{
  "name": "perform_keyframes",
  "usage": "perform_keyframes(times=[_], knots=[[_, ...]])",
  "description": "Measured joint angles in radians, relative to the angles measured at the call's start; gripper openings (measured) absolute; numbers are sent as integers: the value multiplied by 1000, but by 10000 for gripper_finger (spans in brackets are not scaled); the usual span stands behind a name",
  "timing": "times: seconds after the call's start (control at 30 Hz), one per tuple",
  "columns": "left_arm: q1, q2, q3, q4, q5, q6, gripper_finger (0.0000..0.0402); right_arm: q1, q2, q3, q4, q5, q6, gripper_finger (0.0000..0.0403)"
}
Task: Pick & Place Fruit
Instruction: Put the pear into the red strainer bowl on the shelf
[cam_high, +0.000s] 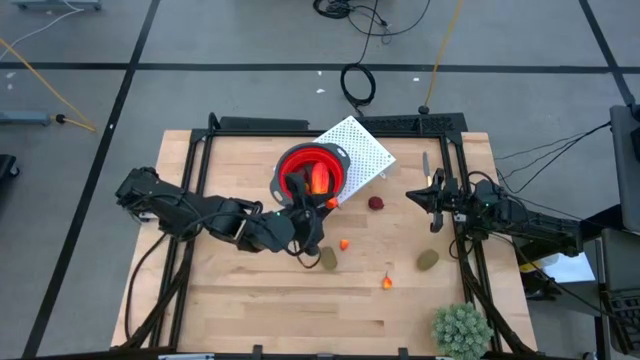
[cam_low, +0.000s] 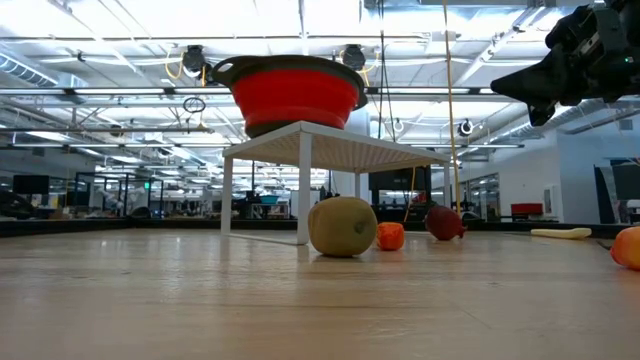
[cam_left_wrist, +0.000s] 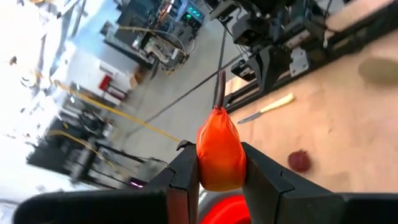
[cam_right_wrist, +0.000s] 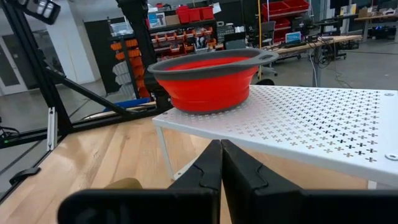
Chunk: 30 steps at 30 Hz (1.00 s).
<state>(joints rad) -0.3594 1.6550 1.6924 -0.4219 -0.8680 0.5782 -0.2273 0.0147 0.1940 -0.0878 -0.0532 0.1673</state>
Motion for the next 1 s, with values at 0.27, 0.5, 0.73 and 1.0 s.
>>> perform_keyframes(times=[0.27,0.5,0.73,1.0], knots=[[0,0,0,16,0,227,90,0,0,0,-6,0,0,0],[0,0,0,29,0,423,90,0,0,0,-22,0,1,0],[0,0,0,103,1,608,90,0,0,0,-22,0,3,0],[0,0,0,171,2,689,90,0,0,0,-22,0,3,0]])
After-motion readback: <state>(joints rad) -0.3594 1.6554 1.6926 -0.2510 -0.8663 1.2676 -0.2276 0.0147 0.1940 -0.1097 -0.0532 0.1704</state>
